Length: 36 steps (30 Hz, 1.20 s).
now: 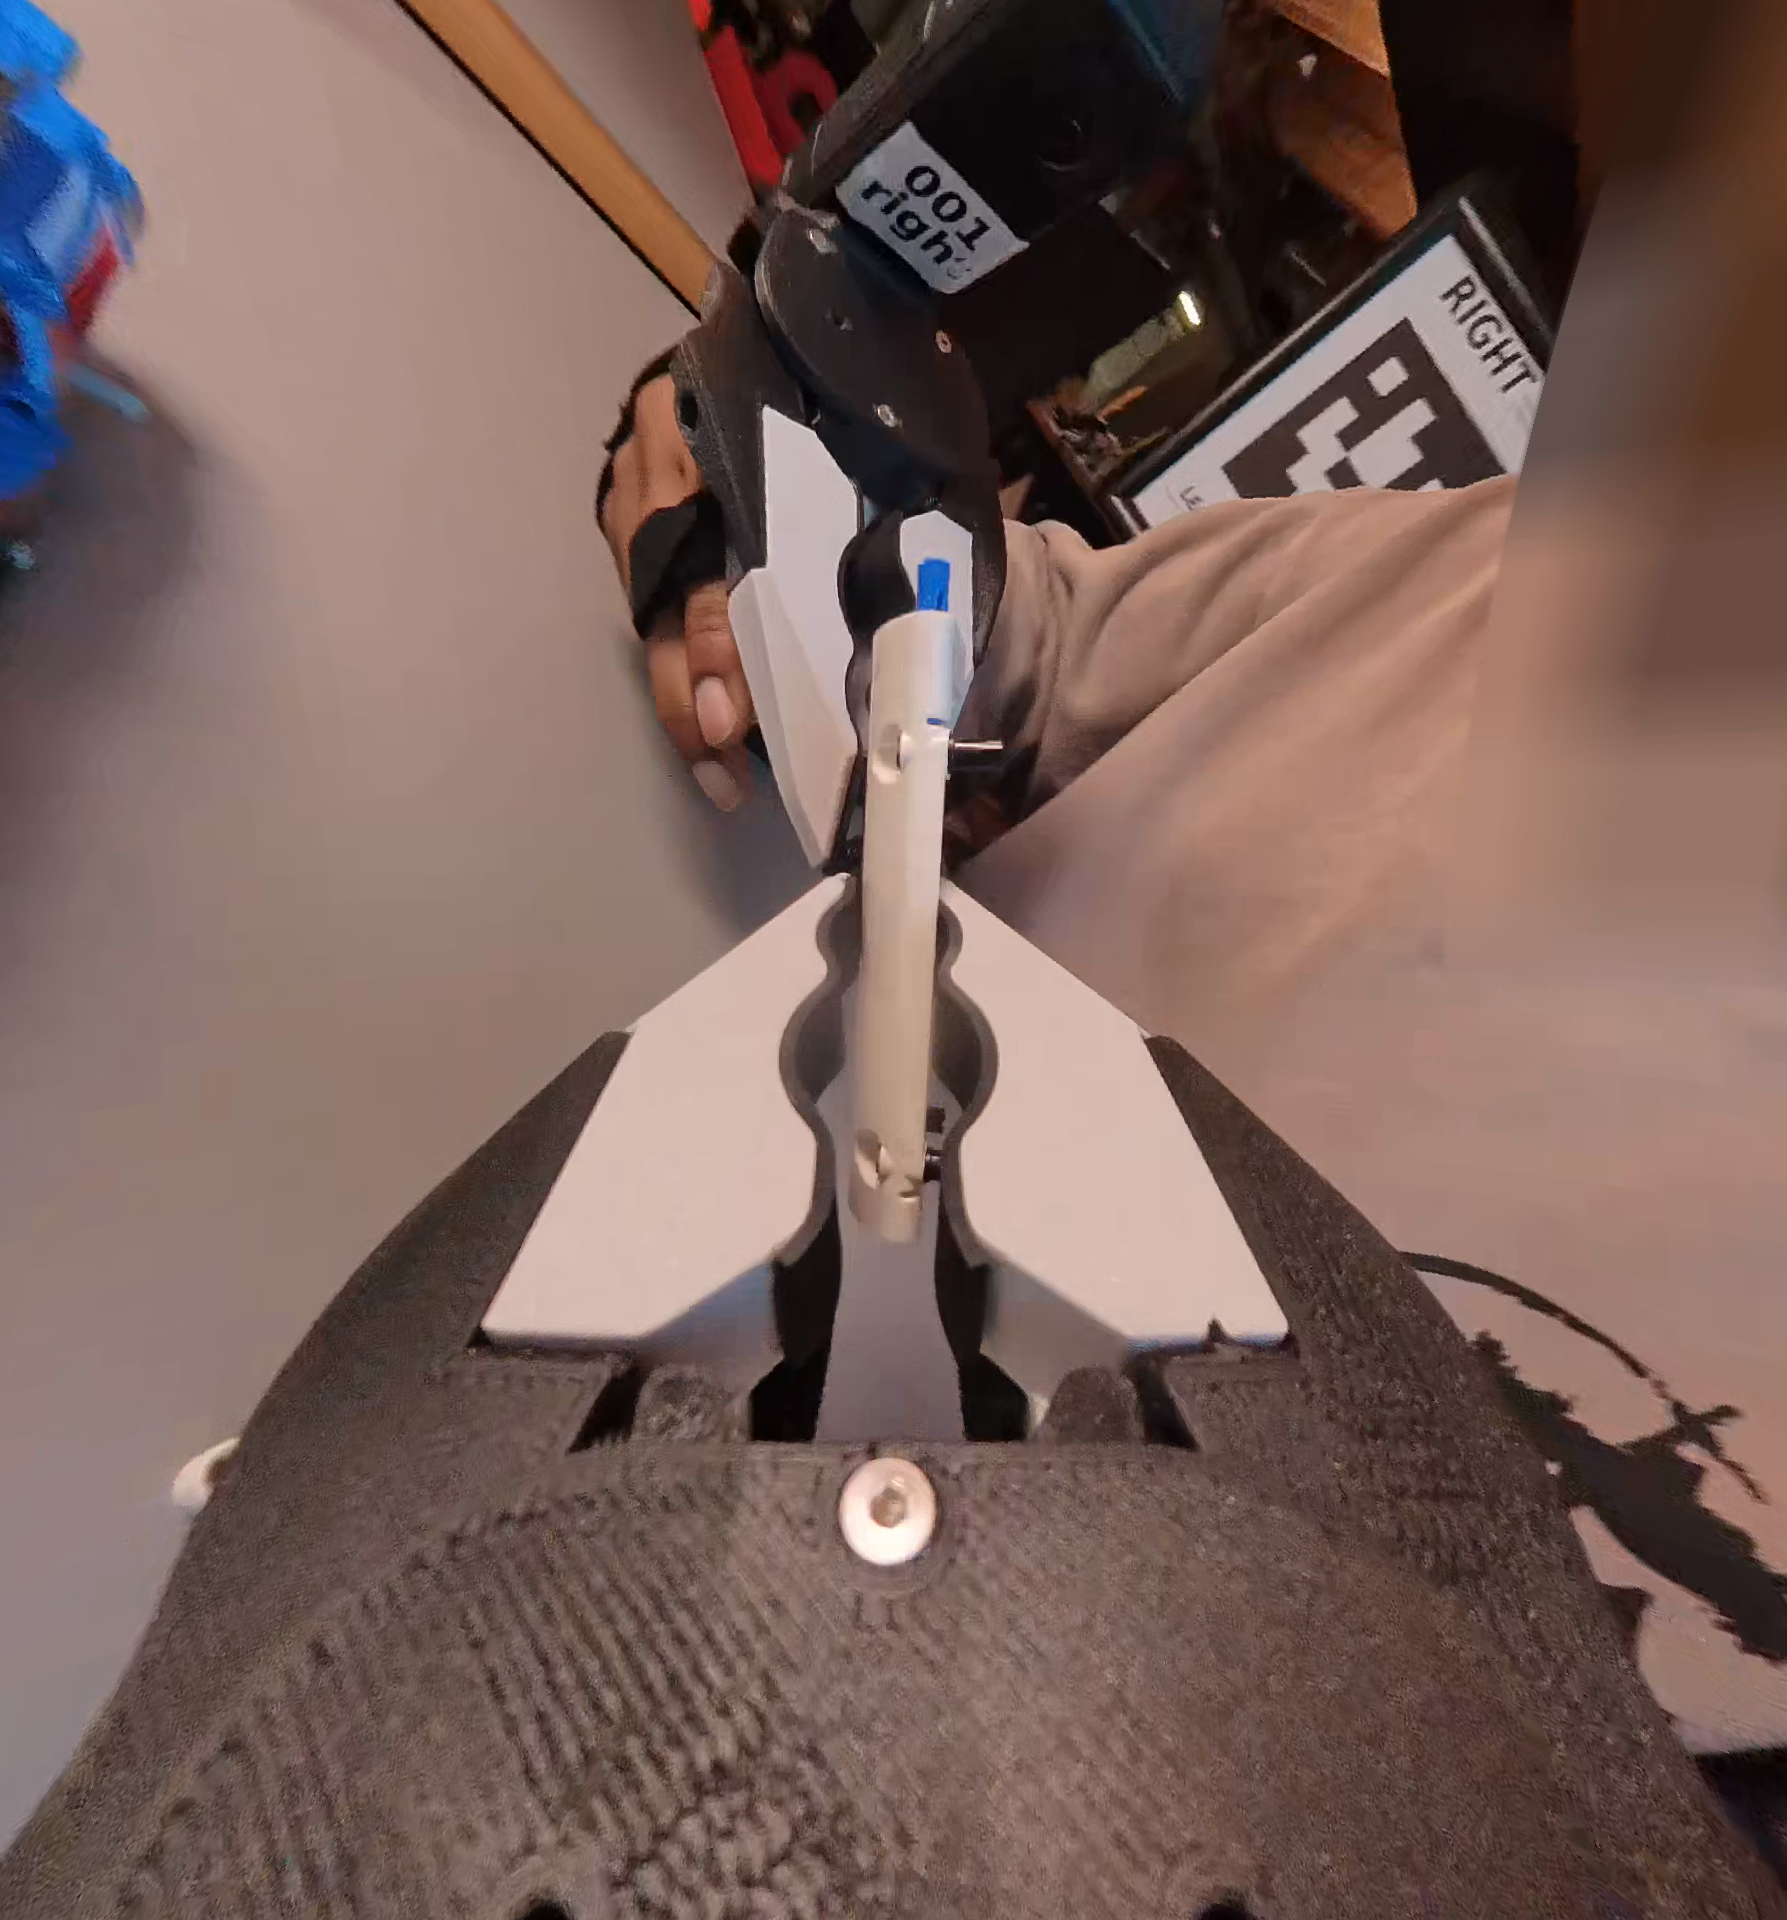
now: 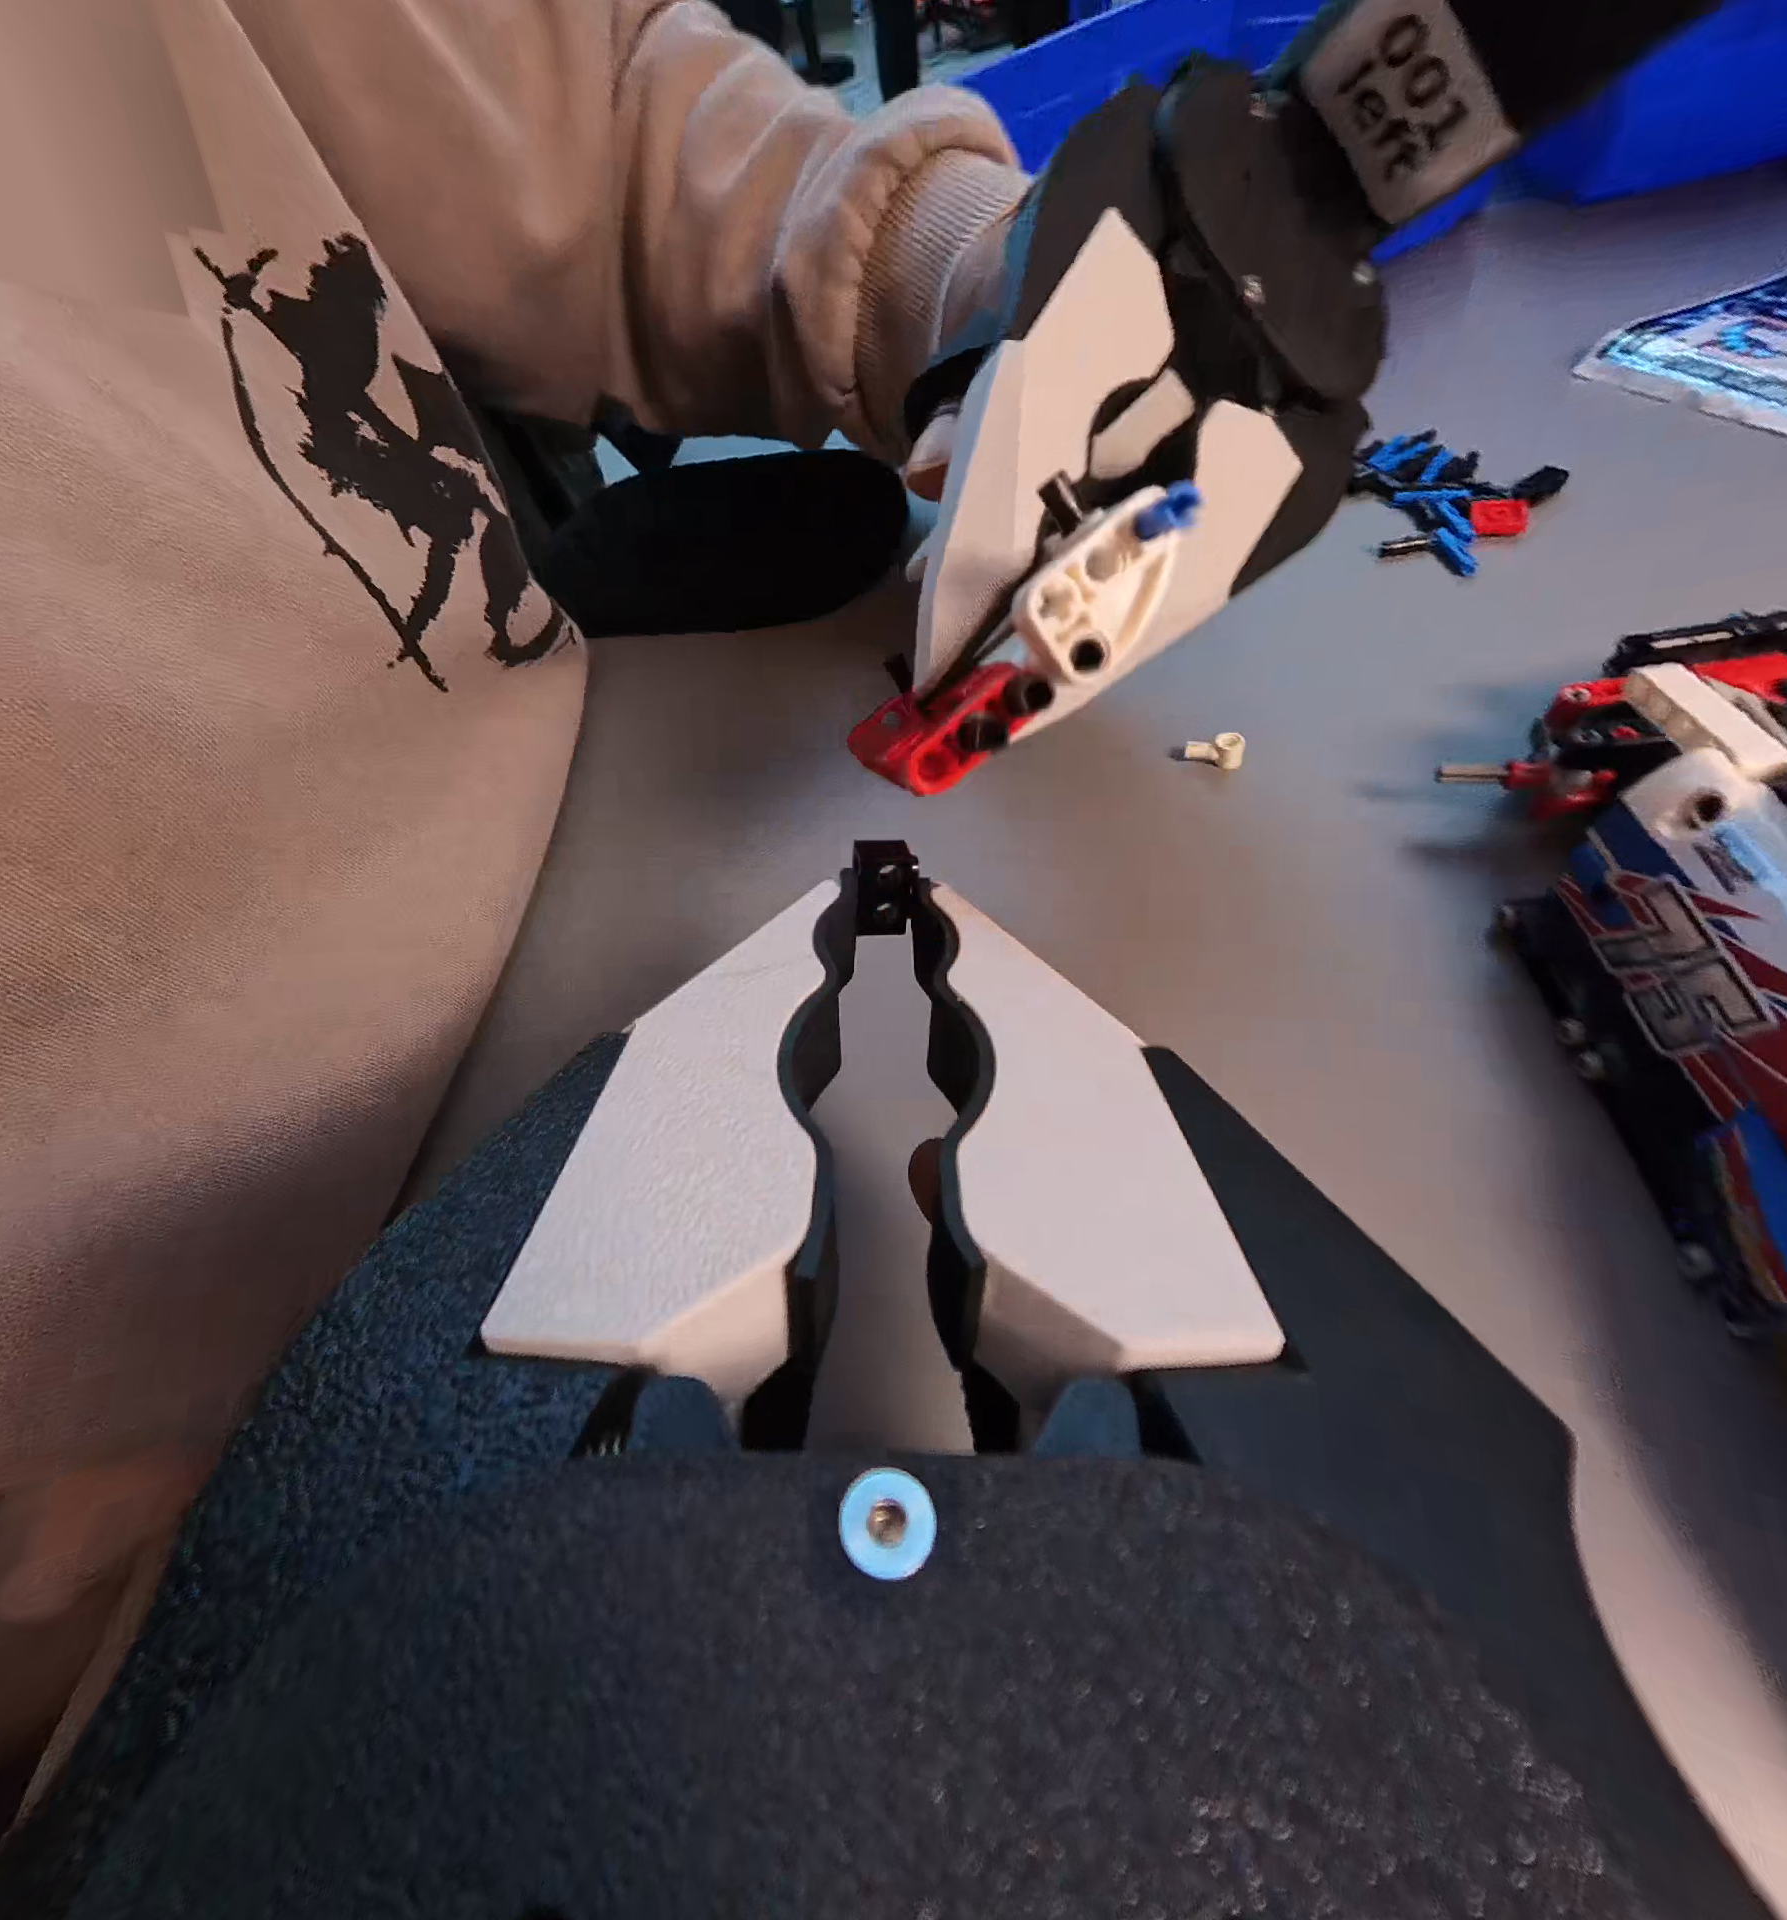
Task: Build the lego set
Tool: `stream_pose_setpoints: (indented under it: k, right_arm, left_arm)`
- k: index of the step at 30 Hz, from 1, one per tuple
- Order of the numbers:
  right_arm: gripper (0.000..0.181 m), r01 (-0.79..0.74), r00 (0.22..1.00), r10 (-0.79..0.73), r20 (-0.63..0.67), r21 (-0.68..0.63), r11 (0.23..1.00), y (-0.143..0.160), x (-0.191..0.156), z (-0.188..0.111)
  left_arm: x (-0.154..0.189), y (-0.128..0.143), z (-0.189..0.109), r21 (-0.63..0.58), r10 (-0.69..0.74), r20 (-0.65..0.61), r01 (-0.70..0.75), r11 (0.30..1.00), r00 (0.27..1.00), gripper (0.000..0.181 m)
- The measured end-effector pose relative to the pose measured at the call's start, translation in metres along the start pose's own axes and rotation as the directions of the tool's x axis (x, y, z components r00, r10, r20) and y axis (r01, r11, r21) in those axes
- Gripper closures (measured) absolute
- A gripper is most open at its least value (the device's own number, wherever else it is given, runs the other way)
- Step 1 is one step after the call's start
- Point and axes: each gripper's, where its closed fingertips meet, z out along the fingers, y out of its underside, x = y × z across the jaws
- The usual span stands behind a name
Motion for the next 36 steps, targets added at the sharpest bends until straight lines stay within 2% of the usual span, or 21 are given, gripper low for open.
stream_pose_setpoints:
  k: [4, 8, 13, 17, 22, 28, 36]
  right_arm:
    - [0.174, -0.046, 0.997, 0.052, -0.064, 0.092, 0.995, -0.015, 0.015, -0.022]
    - [0.175, -0.083, 0.993, 0.096, -0.072, 0.167, 0.983, -0.032, 0.019, -0.032]
    - [0.174, -0.088, 0.993, 0.09, -0.081, 0.032, 0.996, -0.018, 0.015, -0.013]
    - [0.174, -0.1, 0.992, 0.099, -0.081, -0.012, 0.995, -0.007, 0.015, -0.009]
    - [0.174, -0.075, 0.99, 0.066, -0.123, -0.065, 0.995, -0.002, 0.018, -0.006]
    - [0.174, 0.001, 0.972, -0.023, -0.235, -0.095, 0.995, -0.004, 0.024, -0.007]
    - [0.174, 0.22, 0.903, -0.256, -0.346, -0.14, 0.965, -0.008, 0.027, -0.005]
  left_arm:
    - [-0.006, -0.002, -0.014, 0.072, 0.236, 0.196, -0.254, 0.965, 0.952, 0.173]
    - [-0.013, 0.011, -0.012, -0.006, 0.348, 0.326, -0.367, 0.93, 0.879, 0.173]
    - [-0.021, 0.023, -0.003, -0.094, 0.383, 0.345, -0.374, 0.922, 0.857, 0.173]
    - [-0.027, 0.029, 0.0, -0.137, 0.41, 0.358, -0.387, 0.912, 0.839, 0.173]
    - [-0.032, 0.03, -0.002, -0.172, 0.481, 0.405, -0.452, 0.875, 0.777, 0.173]
    - [-0.036, 0.024, -0.006, -0.209, 0.579, 0.502, -0.559, 0.802, 0.642, 0.173]
    - [-0.038, 0.019, -0.013, -0.28, 0.688, 0.553, -0.673, 0.685, 0.47, 0.174]
